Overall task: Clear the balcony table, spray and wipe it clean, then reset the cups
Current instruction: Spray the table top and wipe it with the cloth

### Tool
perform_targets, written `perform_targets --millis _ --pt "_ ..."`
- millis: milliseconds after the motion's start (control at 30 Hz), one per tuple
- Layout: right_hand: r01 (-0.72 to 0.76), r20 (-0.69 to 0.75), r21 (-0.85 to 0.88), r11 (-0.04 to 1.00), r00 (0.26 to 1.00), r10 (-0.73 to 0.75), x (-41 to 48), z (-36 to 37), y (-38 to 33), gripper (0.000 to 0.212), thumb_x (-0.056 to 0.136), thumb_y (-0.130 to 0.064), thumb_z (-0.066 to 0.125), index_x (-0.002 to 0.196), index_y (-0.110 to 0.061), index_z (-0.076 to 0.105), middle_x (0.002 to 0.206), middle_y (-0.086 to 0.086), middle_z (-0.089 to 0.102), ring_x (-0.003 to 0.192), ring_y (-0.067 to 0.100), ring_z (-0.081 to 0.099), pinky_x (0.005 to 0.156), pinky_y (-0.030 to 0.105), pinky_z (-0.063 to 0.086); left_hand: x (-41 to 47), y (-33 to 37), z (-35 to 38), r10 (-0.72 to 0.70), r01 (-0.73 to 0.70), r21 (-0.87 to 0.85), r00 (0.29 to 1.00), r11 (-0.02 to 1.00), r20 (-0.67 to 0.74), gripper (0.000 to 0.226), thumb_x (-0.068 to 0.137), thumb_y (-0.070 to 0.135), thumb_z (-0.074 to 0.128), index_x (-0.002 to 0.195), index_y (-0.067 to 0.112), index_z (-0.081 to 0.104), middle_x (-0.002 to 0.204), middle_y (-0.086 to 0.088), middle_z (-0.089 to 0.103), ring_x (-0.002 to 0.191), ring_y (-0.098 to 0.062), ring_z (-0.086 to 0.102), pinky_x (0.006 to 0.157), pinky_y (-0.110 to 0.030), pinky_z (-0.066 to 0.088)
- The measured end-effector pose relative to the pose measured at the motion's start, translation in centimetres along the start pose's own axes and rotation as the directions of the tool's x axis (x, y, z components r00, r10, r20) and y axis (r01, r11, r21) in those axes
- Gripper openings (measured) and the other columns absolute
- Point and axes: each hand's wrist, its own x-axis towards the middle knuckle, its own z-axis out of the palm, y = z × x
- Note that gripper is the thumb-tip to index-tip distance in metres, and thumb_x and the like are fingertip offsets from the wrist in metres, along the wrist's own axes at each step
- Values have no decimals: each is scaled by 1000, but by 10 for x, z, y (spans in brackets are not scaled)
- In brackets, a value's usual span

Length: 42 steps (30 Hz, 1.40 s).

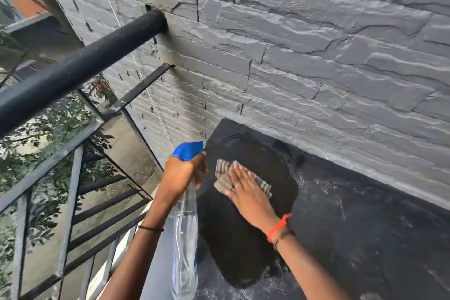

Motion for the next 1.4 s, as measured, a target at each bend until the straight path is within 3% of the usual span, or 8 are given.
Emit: perform_targets --millis 167,333,500,733,867,1000,1133,1400 --pt "-131 29 -32 991 991 132 -59 -8 75 69 97 -51 4 149 -9 22 157 6 7 146 17 7 118 32 7 9 3 2 -9 8 25 1000 1000 13 25 91 12 55 68 1 54 62 -7 62 33 -21 44 43 -21 37" --pt "-341 -25 13 940 940 341 1 -34 116 90 85 -62 -11 149 -4 12 158 13 6 146 19 -2 120 32 -2 10 5 3 -7 7 24 1000 1000 12 24 90 12 55 73 -5 54 65 -10 62 34 -22 44 46 -24 38" --pt "-240 29 -43 970 970 241 76 -39 56 54 103 -31 19 149 -2 14 157 19 6 146 30 -3 119 37 -4 10 4 1 3 -3 1 1000 1000 -1 21 91 7 54 71 0 53 61 -7 60 33 -23 42 41 -22 36" --pt "-11 67 116 993 998 3 34 -22 22 81 88 -64 0 151 -13 6 159 2 -3 146 13 -6 119 27 -4 11 10 -9 -38 38 18 999 999 -18 21 90 11 56 71 1 55 64 -5 64 35 -23 44 44 -24 36" --pt "-210 -136 103 972 965 223 -14 -23 70 64 89 -54 35 142 -19 39 147 3 39 138 21 31 115 30 18 11 16 -14 -34 35 8 999 999 -29 24 92 14 55 77 -4 55 65 -6 64 33 -22 43 40 -20 36" --pt "-345 -195 80 935 915 354 16 -26 75 50 91 -22 58 137 -6 45 146 19 39 136 35 36 113 41 29 12 15 -18 -29 29 2 999 1000 -28 26 93 15 55 79 -7 56 63 -4 63 34 -22 44 40 -22 36" --pt "-339 -47 80 937 938 343 95 -11 53 55 97 -31 16 149 -14 24 158 13 10 146 31 7 119 41 7 9 13 -23 -36 35 -21 998 999 -54 22 93 14 56 79 -4 55 63 -6 63 33 -21 43 39 -18 36" --pt "-131 22 11 991 991 130 137 -27 -7 54 103 -31 23 151 -13 5 157 17 5 146 27 0 117 35 -5 1 11 -41 -55 52 -35 996 998 -70 26 93 13 56 77 -7 54 64 -9 63 32 -16 43 40 -19 38"
